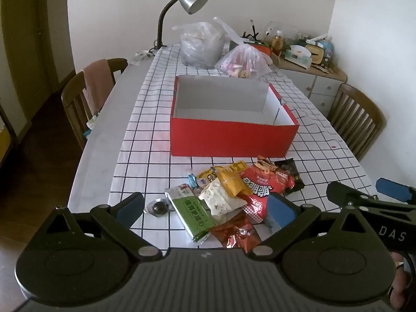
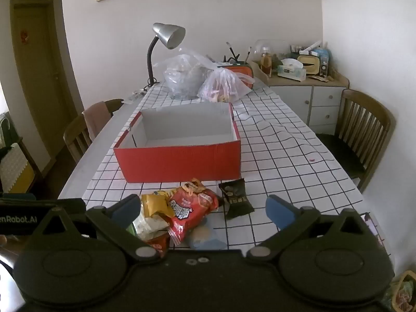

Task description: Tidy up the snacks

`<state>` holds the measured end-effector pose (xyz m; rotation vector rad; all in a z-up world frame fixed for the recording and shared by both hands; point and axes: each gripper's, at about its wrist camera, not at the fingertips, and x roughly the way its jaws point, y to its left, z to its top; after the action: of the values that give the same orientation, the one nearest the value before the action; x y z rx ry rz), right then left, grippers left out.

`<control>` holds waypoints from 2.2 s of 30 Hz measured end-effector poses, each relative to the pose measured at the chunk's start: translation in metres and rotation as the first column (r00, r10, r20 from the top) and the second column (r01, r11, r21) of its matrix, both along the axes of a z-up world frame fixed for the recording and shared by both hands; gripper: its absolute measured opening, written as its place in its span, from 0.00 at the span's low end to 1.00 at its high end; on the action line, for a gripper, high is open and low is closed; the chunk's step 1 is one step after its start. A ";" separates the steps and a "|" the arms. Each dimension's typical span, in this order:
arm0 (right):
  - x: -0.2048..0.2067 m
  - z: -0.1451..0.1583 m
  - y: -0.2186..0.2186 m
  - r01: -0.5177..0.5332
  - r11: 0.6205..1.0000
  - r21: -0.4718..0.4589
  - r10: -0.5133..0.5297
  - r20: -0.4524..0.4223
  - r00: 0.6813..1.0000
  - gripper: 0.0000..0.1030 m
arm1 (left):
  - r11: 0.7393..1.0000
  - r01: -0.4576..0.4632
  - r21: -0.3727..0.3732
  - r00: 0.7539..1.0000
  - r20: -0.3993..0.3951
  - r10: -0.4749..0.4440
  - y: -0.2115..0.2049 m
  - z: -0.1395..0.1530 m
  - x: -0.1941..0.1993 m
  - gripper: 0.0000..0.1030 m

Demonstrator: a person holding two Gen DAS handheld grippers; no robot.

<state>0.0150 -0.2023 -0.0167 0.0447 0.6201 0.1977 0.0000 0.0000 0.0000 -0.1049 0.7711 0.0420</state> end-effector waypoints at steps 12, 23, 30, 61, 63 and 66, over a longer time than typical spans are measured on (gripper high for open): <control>0.000 0.002 0.007 -0.002 1.000 -0.003 0.002 0.007 1.000 1.00 | 1.000 -0.002 -0.006 1.000 0.005 0.002 0.003 0.003 -0.001 0.98; 0.000 0.002 0.007 -0.010 1.000 -0.004 0.010 0.014 1.000 1.00 | 1.000 -0.009 -0.010 1.000 0.016 0.009 0.004 0.007 0.000 0.98; 0.000 0.003 0.007 -0.011 1.000 -0.005 0.011 0.016 1.000 1.00 | 1.000 -0.009 -0.010 1.000 0.017 0.009 0.004 0.007 0.000 0.98; 0.001 0.010 0.010 -0.016 1.000 -0.013 0.016 0.029 0.999 0.98 | 1.000 -0.009 -0.007 1.000 0.025 0.009 0.008 0.007 0.001 0.98; 0.001 0.011 0.010 -0.016 1.000 -0.015 0.016 0.030 0.999 0.98 | 1.000 -0.008 -0.007 1.000 0.024 0.008 0.008 0.007 0.001 0.98; 0.000 0.011 0.011 -0.013 1.000 -0.015 0.013 0.033 0.999 0.98 | 1.000 -0.007 -0.007 1.000 0.024 0.008 0.008 0.007 0.001 0.98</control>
<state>0.0153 -0.1915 -0.0060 0.0234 0.5885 0.2064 0.0010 0.0078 0.0070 -0.1149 0.7471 0.0450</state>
